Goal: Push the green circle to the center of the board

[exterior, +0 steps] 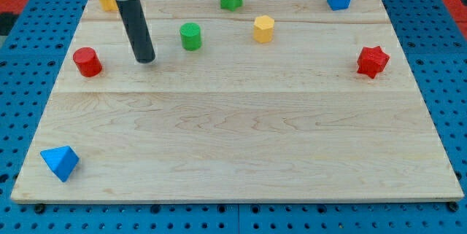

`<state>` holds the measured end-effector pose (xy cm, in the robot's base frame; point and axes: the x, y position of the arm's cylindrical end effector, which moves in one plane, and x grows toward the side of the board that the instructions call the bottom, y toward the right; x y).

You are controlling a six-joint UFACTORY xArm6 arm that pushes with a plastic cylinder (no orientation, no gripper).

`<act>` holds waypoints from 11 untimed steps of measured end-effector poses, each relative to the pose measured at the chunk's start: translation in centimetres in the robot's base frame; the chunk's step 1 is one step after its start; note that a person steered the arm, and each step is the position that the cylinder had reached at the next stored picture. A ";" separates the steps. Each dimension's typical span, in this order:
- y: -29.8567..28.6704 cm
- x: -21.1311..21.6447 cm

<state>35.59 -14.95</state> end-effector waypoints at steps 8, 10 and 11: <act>12.3 0.5; 6.9 3.7; 8.5 5.7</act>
